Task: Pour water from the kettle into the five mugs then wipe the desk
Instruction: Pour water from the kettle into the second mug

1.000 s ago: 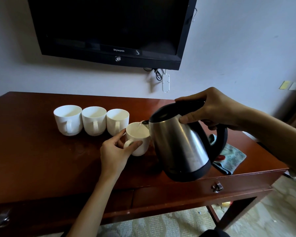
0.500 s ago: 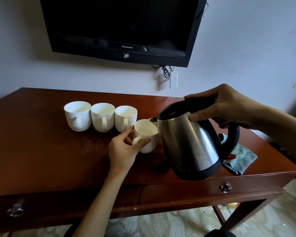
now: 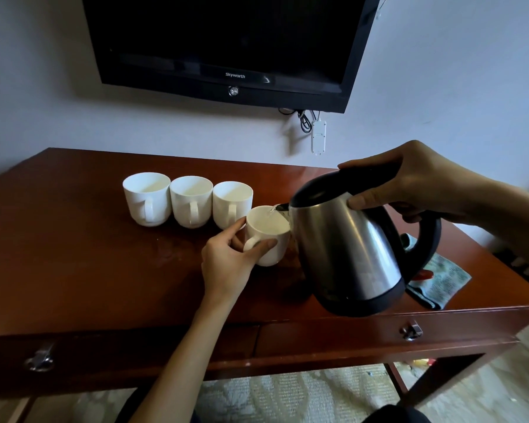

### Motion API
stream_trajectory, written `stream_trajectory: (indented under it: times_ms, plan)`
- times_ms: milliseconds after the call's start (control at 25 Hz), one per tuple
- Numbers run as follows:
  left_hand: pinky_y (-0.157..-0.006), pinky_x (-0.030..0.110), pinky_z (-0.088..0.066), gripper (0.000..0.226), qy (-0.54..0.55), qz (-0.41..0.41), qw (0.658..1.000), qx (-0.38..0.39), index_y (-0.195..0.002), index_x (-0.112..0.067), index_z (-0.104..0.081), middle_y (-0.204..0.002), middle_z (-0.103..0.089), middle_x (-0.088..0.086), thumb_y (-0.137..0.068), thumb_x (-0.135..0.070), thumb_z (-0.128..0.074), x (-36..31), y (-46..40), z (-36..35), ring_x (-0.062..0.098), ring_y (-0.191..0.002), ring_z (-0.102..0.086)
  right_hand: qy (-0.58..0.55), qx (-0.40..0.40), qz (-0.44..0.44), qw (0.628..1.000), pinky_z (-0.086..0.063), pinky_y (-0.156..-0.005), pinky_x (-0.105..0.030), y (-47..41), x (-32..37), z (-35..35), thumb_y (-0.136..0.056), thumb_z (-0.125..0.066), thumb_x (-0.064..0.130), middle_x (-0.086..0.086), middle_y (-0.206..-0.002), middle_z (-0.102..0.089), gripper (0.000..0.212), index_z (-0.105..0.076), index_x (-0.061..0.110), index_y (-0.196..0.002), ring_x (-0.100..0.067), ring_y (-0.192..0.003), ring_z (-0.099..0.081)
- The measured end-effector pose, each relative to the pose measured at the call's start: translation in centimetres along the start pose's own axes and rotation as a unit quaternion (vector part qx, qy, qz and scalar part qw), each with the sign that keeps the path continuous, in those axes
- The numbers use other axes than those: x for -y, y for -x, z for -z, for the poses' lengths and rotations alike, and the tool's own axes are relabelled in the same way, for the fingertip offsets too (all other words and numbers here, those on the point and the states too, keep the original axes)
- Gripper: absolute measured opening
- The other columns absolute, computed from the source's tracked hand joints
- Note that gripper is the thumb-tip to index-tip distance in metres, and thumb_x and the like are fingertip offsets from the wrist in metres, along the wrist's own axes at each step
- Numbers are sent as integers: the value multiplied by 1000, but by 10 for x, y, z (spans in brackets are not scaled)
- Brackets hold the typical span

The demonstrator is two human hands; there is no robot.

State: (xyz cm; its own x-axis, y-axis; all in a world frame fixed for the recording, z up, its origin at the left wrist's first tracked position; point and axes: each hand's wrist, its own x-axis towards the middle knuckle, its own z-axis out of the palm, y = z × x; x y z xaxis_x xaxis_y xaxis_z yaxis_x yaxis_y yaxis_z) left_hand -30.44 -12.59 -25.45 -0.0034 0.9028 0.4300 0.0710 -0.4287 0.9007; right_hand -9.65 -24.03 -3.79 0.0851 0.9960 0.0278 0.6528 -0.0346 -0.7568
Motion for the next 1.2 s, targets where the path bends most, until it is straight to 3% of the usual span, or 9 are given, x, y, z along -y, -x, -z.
stream_trajectory:
  times_ms: [120,320,640,960,1200]
  plan:
    - [-67,51,-55,75,-3,-6,1000,3,-130,-19,-70,-53,-48,-15,-65,-52,-89,2,1,0,7,-57,-45,1,3,-1,1000,-26,-45,-26,1,1,-1,-54,-92,27,-10,-58,-31,58,-79,33,-110,-20,-46,-25]
    - [-66,49,-54,83,-1,-6,1000,3,-129,-19,-71,-52,-46,-13,-61,-65,-81,2,0,0,8,-56,-44,4,6,-2,1000,-27,-45,-27,3,2,-2,-59,-91,23,-10,-57,-32,55,-79,32,-112,-21,-45,-25]
    - [-64,41,-51,87,9,1,1000,4,-130,-19,-70,-50,-44,-13,-59,-67,-80,0,1,2,6,-53,-42,-4,2,-14,1000,-27,-46,-28,3,-1,1,-56,-92,25,-8,-56,-30,57,-79,31,-111,-20,-45,-25]
    - [-69,52,-54,85,6,9,1000,3,-128,-21,-71,-50,-43,-11,-57,-67,-80,0,1,1,8,-55,-45,-3,1,-21,1000,-26,-44,-26,3,0,3,-57,-91,22,-9,-57,-28,57,-78,29,-113,-20,-45,-23]
    - [-62,42,-48,81,8,2,1000,1,-127,-23,-72,-50,-41,-12,-58,-64,-81,-2,1,1,5,-54,-40,-5,3,-23,1000,-26,-44,-24,1,1,1,-54,-91,24,-5,-53,-27,58,-79,30,-111,-19,-46,-22]
